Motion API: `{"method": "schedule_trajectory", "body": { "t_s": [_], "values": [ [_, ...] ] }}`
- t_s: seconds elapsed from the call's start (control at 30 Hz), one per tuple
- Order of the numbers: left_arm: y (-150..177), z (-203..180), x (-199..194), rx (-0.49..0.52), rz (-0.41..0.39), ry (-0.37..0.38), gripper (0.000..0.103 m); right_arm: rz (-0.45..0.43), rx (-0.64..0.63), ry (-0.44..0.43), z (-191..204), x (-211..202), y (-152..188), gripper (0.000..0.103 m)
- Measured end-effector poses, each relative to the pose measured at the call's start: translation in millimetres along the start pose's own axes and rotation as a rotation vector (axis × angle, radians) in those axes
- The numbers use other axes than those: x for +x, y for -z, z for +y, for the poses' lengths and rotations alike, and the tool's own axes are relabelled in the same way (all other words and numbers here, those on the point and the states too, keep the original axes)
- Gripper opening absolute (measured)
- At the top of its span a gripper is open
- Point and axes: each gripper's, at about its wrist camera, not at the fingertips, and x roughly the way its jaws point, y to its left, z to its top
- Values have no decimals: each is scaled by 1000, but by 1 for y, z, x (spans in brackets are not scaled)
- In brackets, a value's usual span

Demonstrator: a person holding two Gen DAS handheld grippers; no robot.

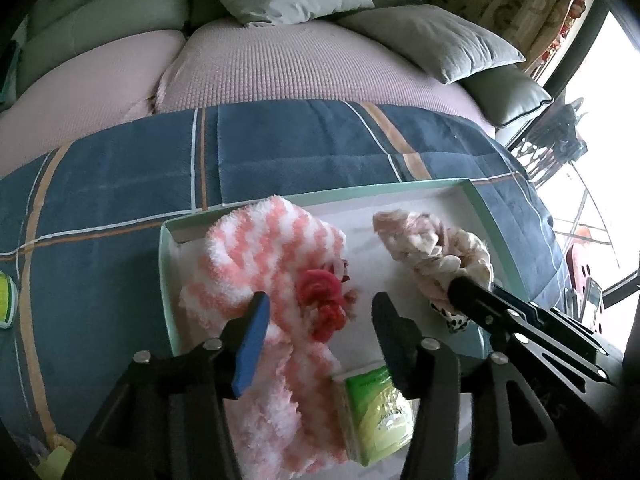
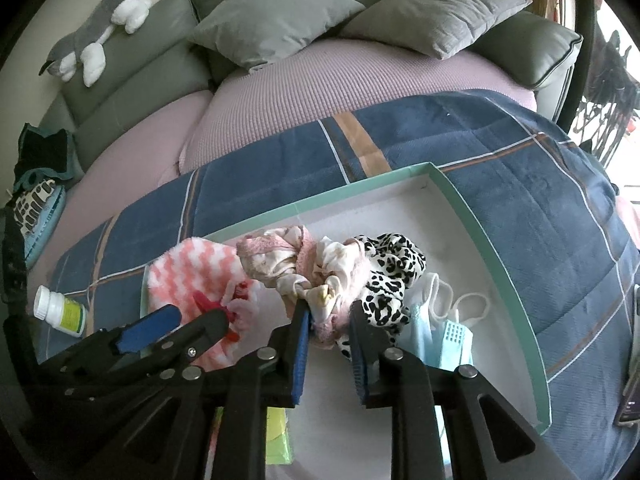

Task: Organize soft objects
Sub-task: 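Open the left tool onto the towel while the right tool drops the scrunchie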

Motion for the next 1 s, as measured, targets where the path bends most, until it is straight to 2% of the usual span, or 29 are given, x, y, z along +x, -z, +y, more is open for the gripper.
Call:
{"method": "schedule_trajectory", "body": {
  "t_s": [0.07,0.13,0.4,0.47,0.5,0.53,0.57,0.7,0.77,1.0],
  "values": [
    [0,1,-2,-2,-2,-11,62,-5,2,4,-1,-2,0,24],
    [-1,3,-4,-5,-4,-18,62,-5,6,3,-1,-2,-1,29],
    [-3,15,-13,-40,-19,-68,62,-8,-4,13,0,-2,-2,30],
    [-4,20,-17,-61,-32,-87,64,-1,-11,24,1,-1,-2,39],
    [-5,23,-20,-72,-40,-99,66,2,-16,29,2,0,-2,48],
    [-5,27,-22,-84,-51,-114,71,2,-20,32,3,0,-2,52],
    [-5,29,-24,-91,-57,-123,78,2,-25,33,4,0,-2,52],
    [-6,43,-29,-124,-66,-170,82,11,-51,37,10,1,-1,58],
    [-6,49,-29,-136,-61,-183,88,18,-65,44,13,3,0,59],
    [-5,61,-34,-162,-60,-216,89,39,-97,79,18,1,4,72]
  ]
}}
